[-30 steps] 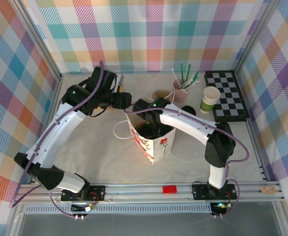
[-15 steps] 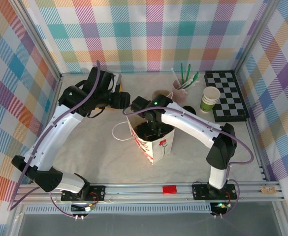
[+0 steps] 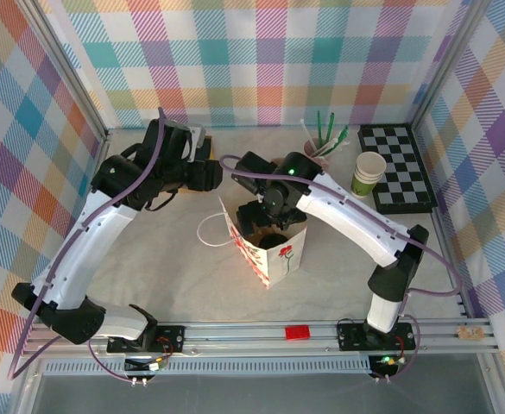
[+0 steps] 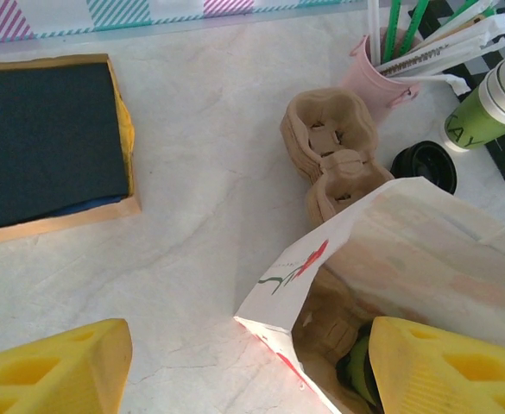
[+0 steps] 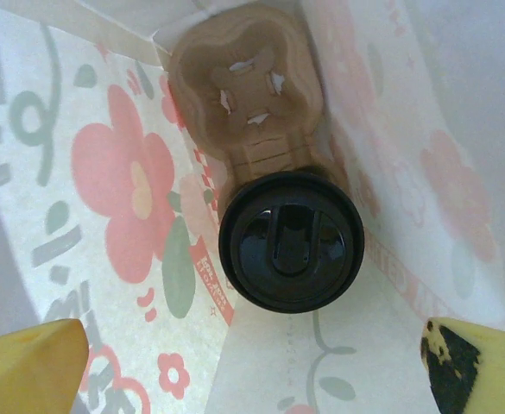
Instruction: Pack the takeout coffee
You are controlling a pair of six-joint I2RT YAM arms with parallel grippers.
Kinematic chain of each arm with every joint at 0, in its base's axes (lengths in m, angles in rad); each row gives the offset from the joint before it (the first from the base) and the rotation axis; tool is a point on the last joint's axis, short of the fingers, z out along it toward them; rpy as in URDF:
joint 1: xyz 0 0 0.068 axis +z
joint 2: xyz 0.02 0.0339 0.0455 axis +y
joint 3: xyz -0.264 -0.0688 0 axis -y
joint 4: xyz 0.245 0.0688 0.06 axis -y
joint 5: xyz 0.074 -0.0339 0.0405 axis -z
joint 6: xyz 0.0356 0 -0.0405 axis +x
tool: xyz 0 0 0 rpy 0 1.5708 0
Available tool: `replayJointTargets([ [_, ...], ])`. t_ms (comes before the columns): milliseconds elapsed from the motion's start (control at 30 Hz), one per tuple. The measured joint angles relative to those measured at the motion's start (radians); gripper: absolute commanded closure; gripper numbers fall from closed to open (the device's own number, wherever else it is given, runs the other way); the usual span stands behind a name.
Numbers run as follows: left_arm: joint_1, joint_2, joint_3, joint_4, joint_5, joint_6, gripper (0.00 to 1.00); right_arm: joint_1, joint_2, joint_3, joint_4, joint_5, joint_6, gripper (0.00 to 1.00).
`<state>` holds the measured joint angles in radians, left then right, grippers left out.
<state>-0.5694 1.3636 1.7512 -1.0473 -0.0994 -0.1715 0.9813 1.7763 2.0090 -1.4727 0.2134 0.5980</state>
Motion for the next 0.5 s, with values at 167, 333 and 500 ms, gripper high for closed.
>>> replayJointTargets([
  [167,0.000,-0.016,0.000,0.000,0.000,-0.001,0.27,0.011,0.000,0.071,-0.035,0.012,-0.008,0.01],
  [333,0.000,-0.031,0.001,0.000,0.000,-0.011,0.26,0.020,0.000,0.162,-0.060,0.014,-0.018,0.01],
  [500,0.000,-0.045,0.012,-0.001,0.000,-0.019,0.26,0.021,0.000,0.255,-0.083,0.014,-0.038,0.01],
])
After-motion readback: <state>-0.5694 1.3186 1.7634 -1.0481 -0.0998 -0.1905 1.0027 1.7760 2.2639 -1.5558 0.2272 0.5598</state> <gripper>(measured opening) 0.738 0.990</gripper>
